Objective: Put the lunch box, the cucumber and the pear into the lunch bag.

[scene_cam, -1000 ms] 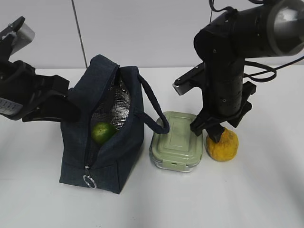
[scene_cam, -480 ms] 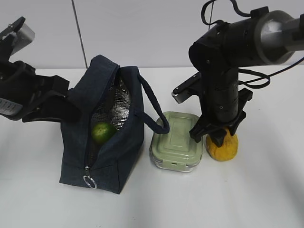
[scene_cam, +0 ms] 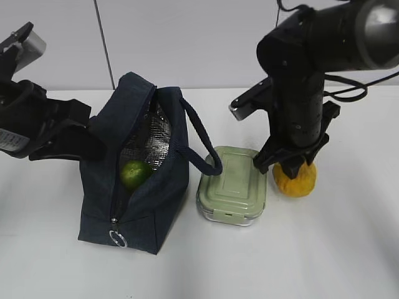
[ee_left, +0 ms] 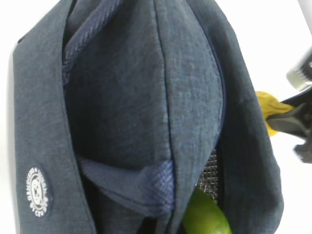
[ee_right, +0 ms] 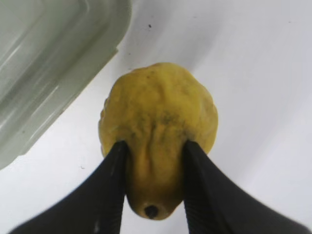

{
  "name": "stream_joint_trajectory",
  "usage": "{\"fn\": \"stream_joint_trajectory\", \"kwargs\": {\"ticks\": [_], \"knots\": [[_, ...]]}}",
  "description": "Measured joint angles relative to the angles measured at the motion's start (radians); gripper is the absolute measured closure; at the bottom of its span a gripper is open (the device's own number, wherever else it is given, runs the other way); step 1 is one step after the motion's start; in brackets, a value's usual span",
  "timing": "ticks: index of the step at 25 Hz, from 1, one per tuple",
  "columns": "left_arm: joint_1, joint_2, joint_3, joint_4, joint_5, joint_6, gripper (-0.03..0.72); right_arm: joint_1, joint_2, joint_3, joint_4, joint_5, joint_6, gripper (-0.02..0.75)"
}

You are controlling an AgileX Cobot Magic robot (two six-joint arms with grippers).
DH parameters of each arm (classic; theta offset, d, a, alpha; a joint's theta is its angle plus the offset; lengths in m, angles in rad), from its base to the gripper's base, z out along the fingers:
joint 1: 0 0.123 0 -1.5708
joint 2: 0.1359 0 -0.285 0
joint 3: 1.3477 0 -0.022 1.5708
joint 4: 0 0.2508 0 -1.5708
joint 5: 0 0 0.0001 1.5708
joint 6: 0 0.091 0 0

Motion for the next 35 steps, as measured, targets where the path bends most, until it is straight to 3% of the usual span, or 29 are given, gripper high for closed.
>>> {"fn": "stream_joint_trajectory", "kwargs": {"ticks": [7, 13, 16, 28, 35], "knots": [[0.000, 0.000, 0.000, 0.001, 0.000, 0.000, 0.686, 0.000, -0.180, 0.000, 0.005, 0.007, 0.004, 0.484], [0.000, 0.000, 0.000, 0.018, 0.000, 0.000, 0.686, 0.000, -0.315, 0.000, 0.134, -0.063, -0.019, 0.485], [0.000, 0.000, 0.000, 0.021, 0.000, 0.000, 0.686, 0.000, -0.349, -0.010, 0.245, -0.099, -0.085, 0.486], [0.000, 0.000, 0.000, 0.023, -0.001, 0.000, 0.686, 0.000, -0.322, -0.049, 0.867, -0.337, -0.473, 0.486], [0.000, 0.000, 0.000, 0.023, -0.002, 0.000, 0.686, 0.000, -0.193, -0.052, 1.087, -0.357, -0.635, 0.486]]}}
